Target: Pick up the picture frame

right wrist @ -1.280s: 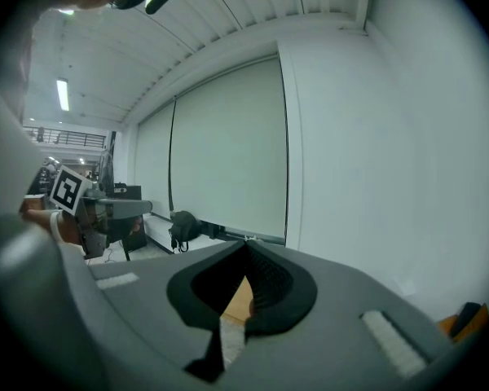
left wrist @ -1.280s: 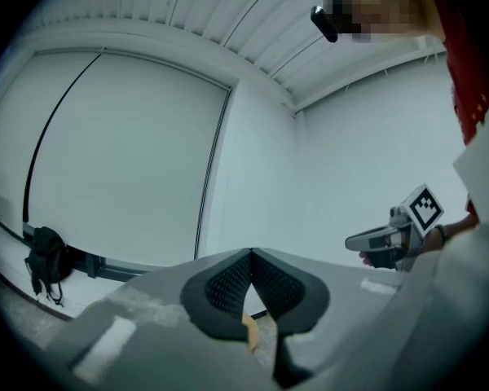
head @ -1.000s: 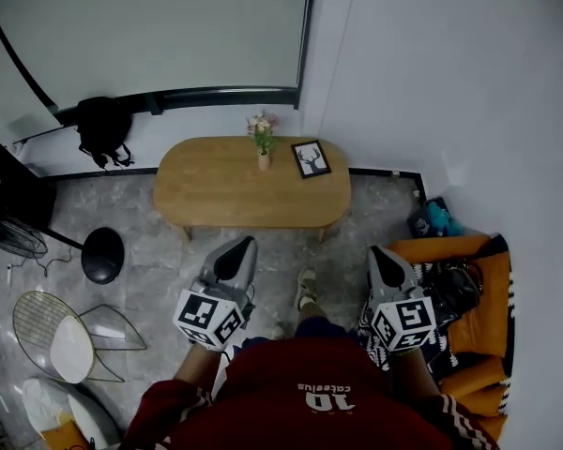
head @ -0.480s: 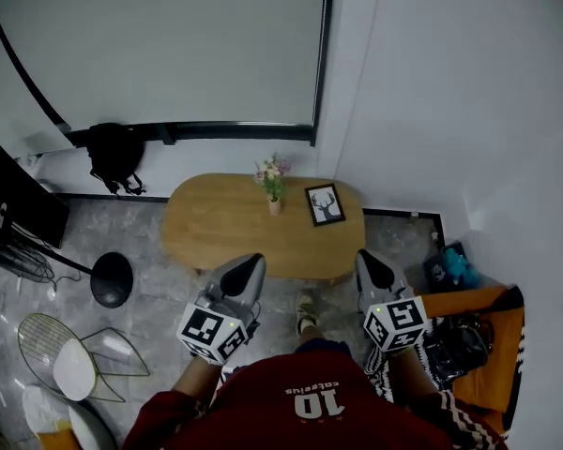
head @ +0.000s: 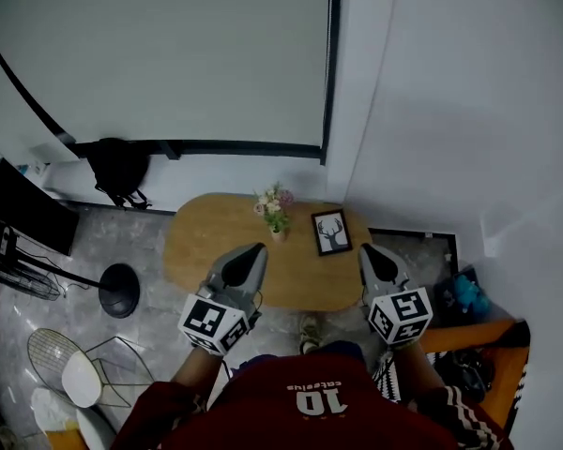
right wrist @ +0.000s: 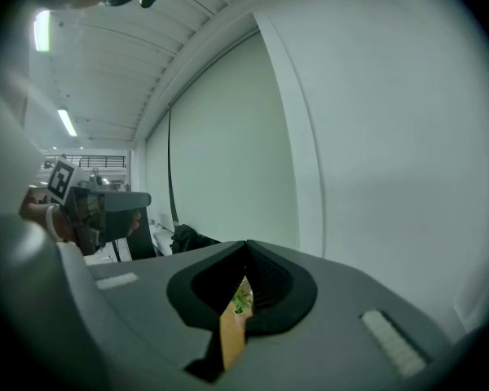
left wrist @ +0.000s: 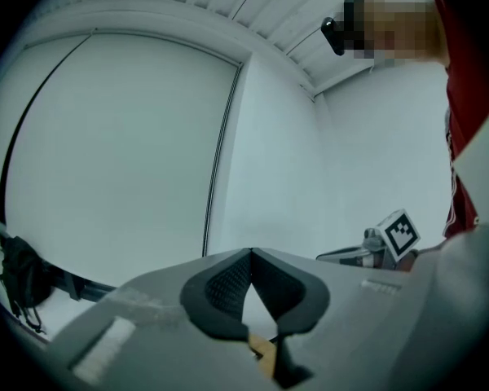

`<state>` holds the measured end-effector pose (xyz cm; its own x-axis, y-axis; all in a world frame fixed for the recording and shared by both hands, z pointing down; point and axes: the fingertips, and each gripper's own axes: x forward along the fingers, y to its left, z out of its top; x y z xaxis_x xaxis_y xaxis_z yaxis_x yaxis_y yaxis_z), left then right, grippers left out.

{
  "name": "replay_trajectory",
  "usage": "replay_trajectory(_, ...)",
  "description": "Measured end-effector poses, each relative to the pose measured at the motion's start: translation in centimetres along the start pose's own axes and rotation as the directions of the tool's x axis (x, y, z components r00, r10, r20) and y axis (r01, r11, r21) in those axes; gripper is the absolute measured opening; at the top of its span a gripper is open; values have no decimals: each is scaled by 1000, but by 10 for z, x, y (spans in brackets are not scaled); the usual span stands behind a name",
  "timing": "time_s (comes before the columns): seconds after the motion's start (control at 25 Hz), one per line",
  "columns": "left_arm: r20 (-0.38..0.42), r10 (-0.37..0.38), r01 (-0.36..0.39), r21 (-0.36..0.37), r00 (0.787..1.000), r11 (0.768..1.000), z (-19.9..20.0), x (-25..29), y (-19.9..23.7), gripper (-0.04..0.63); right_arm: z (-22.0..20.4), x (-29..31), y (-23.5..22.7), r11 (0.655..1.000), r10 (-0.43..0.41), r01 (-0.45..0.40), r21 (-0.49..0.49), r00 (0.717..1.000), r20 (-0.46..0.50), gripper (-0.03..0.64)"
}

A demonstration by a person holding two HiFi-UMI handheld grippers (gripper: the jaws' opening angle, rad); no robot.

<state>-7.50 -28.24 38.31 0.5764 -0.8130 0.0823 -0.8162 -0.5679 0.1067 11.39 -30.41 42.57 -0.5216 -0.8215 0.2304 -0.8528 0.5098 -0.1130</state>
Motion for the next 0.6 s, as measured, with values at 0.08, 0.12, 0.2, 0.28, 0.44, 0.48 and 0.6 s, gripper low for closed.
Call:
replay_trajectory(0.08, -52, 4, -5, -14, 999, 1000, -3, 5, 5, -3, -4, 11, -8, 1000, -7, 6, -12, 1000, -23, 0)
replay_trajectory(0.12, -67, 3, -4, -14, 998, 1000, -5, 7, 7, -3, -5, 17, -11, 1000, -9, 8, -17, 999, -32, 0)
replay_trajectory(0.2, -45, -7, 7, -9, 999, 1000, -7, 13, 11, -3, -9, 28, -16, 1000, -5, 5, -20, 999, -46, 20)
replay_trajectory(0.28, -26, -1, 0, -16, 1000, 1000, -8, 15, 16, -3, -12, 37, -17, 1000, 8, -9, -18, 998, -61, 50)
replay_trajectory(0.44, -20, 18, -19, -42, 1000, 999, -16, 24, 29, -3, -22, 55, -21, 999, 40, -43, -29, 994, -97, 130)
replay_trajectory(0.48, -23, 22, -23, -46, 1000, 999, -19, 27, 31, -3, -27, 61, -23, 999, 44, -47, -26, 993, -109, 140)
replay_trajectory(0.6, -47, 32, -34, -42, 998, 999, -26, 39, 36, -3, -49, 82, -36, 999, 46, -48, -9, 987, -151, 150)
